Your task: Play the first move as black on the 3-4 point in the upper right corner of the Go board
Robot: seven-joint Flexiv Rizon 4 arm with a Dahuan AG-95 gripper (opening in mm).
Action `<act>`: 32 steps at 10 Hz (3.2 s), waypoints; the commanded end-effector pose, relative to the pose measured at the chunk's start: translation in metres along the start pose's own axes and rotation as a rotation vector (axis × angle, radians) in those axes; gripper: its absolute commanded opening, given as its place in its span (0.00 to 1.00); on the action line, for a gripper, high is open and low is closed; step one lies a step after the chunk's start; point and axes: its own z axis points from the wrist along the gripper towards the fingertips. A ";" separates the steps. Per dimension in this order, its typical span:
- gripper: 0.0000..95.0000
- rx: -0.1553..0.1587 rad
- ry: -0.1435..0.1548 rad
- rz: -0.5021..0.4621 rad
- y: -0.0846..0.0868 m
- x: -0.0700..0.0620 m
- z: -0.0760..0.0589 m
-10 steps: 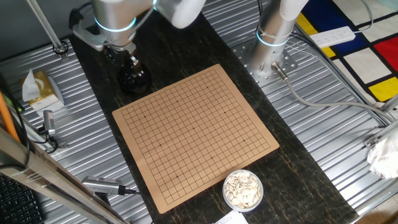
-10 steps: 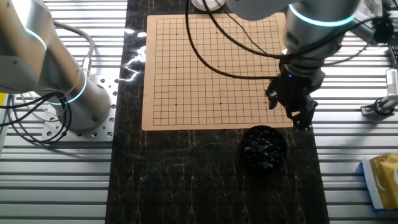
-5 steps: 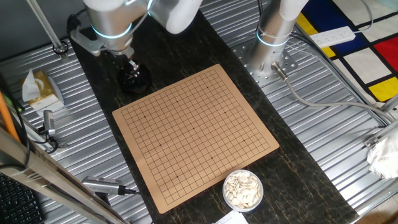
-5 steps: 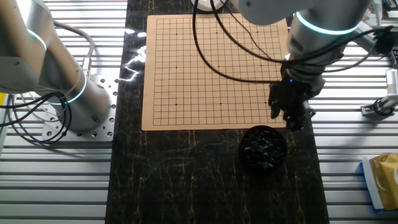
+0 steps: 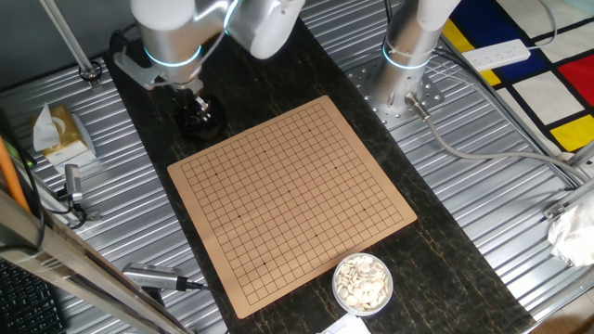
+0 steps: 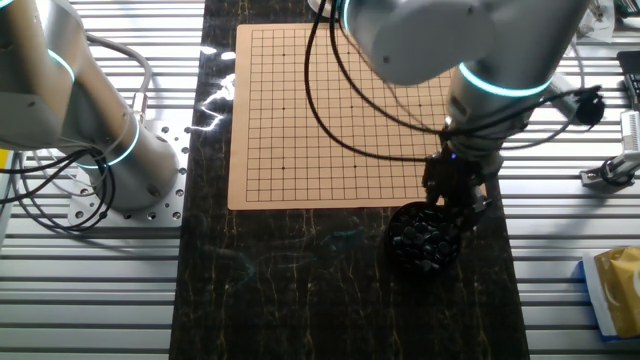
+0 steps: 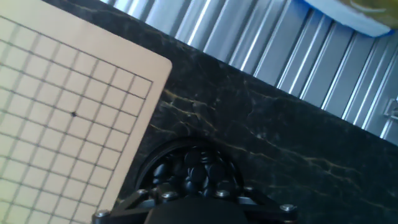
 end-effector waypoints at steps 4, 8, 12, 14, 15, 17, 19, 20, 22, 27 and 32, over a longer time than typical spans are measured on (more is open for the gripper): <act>0.40 0.060 0.039 0.016 -0.006 0.021 0.018; 0.40 0.074 0.031 0.011 -0.007 0.026 0.023; 0.40 0.107 0.029 0.006 -0.006 0.025 0.028; 0.40 0.116 0.019 0.003 -0.006 0.025 0.031; 0.40 0.129 0.005 0.000 -0.006 0.025 0.031; 0.20 0.144 0.002 -0.007 -0.006 0.025 0.031; 0.20 0.154 0.004 -0.012 -0.006 0.025 0.032; 0.20 0.158 -0.003 -0.013 -0.006 0.024 0.035; 0.20 0.161 -0.025 -0.016 -0.007 0.023 0.034; 0.20 0.176 -0.027 -0.023 -0.009 0.024 0.026; 0.40 0.168 -0.034 -0.025 -0.009 0.024 0.026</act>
